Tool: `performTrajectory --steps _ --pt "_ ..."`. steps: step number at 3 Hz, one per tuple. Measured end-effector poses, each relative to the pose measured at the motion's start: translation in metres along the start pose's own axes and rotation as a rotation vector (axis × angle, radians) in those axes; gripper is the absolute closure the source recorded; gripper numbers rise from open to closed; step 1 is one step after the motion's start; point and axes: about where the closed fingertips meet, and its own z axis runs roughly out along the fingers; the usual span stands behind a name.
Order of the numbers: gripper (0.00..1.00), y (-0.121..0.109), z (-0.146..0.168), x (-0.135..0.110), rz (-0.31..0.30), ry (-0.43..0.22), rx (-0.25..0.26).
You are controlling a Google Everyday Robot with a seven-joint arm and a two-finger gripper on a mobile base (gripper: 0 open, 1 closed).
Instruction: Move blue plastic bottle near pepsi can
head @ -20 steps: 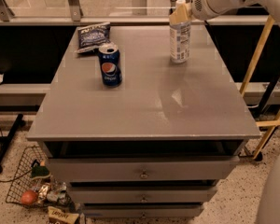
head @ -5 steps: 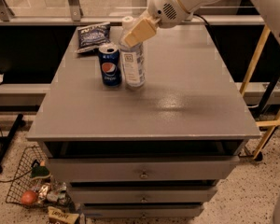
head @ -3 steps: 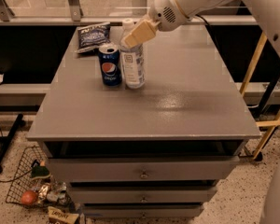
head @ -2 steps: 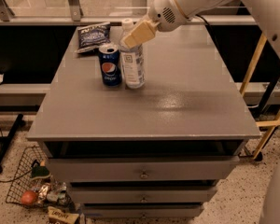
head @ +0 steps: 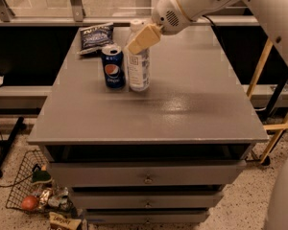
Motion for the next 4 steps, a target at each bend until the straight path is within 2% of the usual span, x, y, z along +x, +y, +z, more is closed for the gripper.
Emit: performTrajectory --steps 1,2,3,4 --pt "0.00 0.000 0.001 0.000 0.000 0.000 -0.002" --pt "0.00 0.004 -0.005 0.002 -0.002 0.003 0.017" --pt "0.00 0.012 -0.040 0.024 0.034 -0.003 0.094" --pt "0.00 0.023 -0.094 0.066 0.113 -0.031 0.213"
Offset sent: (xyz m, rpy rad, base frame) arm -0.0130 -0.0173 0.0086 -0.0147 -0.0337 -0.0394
